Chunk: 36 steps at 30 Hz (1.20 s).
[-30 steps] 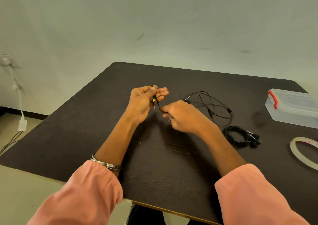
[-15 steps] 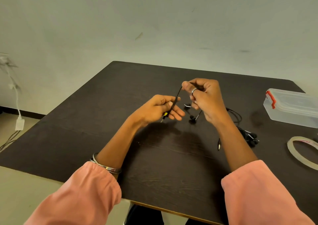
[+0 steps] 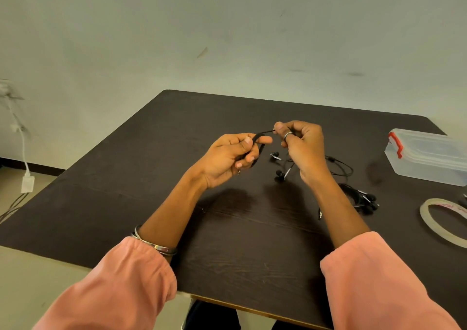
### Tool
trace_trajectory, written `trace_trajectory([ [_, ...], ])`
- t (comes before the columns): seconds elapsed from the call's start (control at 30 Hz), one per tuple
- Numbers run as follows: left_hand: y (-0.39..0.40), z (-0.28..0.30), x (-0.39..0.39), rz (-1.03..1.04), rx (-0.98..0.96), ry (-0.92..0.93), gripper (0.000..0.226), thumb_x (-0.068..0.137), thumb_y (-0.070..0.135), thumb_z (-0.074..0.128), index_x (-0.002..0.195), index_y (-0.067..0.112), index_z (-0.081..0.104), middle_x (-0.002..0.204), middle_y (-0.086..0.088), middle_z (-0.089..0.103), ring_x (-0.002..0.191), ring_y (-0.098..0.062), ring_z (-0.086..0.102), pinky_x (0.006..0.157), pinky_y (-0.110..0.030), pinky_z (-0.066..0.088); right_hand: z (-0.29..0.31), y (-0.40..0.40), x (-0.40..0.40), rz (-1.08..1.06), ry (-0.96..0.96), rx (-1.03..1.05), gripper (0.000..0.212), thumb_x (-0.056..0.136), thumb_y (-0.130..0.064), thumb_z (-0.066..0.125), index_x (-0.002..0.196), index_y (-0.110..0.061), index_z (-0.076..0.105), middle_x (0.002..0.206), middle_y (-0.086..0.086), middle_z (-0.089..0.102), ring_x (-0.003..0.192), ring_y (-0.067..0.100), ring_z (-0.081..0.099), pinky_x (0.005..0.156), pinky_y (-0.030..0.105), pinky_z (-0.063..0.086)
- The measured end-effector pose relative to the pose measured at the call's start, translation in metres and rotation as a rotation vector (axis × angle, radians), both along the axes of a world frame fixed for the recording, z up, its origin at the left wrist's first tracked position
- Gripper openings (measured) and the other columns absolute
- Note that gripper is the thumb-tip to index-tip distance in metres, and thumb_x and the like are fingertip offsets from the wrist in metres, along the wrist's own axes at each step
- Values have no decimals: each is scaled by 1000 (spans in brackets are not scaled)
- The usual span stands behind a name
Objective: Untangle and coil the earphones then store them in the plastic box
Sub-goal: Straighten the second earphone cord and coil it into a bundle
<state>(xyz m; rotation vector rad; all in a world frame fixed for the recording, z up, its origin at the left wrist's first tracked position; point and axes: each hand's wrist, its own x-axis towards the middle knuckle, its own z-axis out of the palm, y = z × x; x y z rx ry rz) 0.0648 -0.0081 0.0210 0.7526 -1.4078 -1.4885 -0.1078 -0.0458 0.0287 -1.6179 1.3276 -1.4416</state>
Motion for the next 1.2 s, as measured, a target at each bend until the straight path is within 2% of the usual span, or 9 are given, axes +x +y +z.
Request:
trace_trajectory([
  [0.13, -4, 2, 4, 72, 61, 210, 37, 104, 10, 29, 125, -9, 51, 65, -1, 49, 46, -6, 33, 49, -19, 30, -5, 3, 5, 68, 305, -69, 24, 95, -30, 57, 81, -17, 72, 57, 3, 62, 48, 12, 55, 52, 28, 44],
  [0.27, -11, 4, 16, 221, 58, 338, 35, 102, 4, 29, 125, -12, 50, 73, -3, 56, 51, -8, 41, 52, -19, 37, -12, 7, 16, 307, 672, -88, 19, 96, -23, 52, 97, -17, 70, 68, -4, 63, 69, 22, 65, 69, 40, 55],
  [0.4, -14, 6, 26, 398, 60, 341, 31, 101, 0, 32, 123, -11, 52, 76, -3, 66, 60, -11, 54, 58, -19, 48, -16, 16, 34, 450, 919, -105, 19, 96, -19, 47, 103, -14, 64, 84, 1, 67, 80, 26, 65, 74, 44, 54],
  [0.53, -17, 4, 30, 521, 25, 241, 22, 101, 0, 36, 114, -3, 54, 82, -6, 73, 70, -16, 68, 67, -21, 55, -12, 24, 45, 507, 1050, -182, 10, 96, -18, 49, 92, -13, 57, 84, 7, 66, 79, 28, 63, 69, 39, 51],
  [0.67, -19, 0, 29, 557, -3, 81, 20, 101, 0, 40, 117, -2, 51, 90, -13, 71, 78, -16, 73, 70, -20, 57, -9, 26, 43, 569, 974, -174, 14, 95, -18, 51, 83, -13, 58, 75, 4, 65, 67, 22, 60, 68, 44, 52],
  [0.83, -16, -4, 23, 485, -35, -135, 30, 99, -1, 44, 128, -5, 49, 94, -9, 71, 77, -6, 71, 73, -18, 56, 10, 34, 33, 471, 614, -129, 14, 93, -13, 59, 99, -9, 71, 68, -15, 59, 48, 0, 57, 54, 15, 48],
  [0.97, -12, -5, 18, 293, -84, -307, 35, 99, -4, 41, 133, -6, 47, 99, -13, 68, 78, -5, 70, 77, -19, 56, 19, 32, 23, 344, 293, 6, 9, 89, -11, 66, 86, -10, 74, 62, 8, 67, 44, 11, 60, 44, 28, 53],
  [1.07, -7, -2, 15, 83, -137, -384, 31, 102, -1, 32, 123, -6, 54, 96, -13, 69, 82, -12, 71, 77, -22, 55, 20, 27, 16, 272, 169, 26, 6, 86, -12, 70, 82, -13, 75, 61, 8, 68, 44, 10, 56, 41, 22, 46],
  [1.2, -3, 0, 12, -21, -148, -403, 31, 104, 4, 29, 119, 4, 55, 82, -6, 70, 65, -15, 63, 69, -26, 50, 18, 21, 9, 249, 148, -33, 2, 82, -13, 74, 80, -14, 76, 64, 5, 70, 55, 9, 64, 51, 16, 46],
])
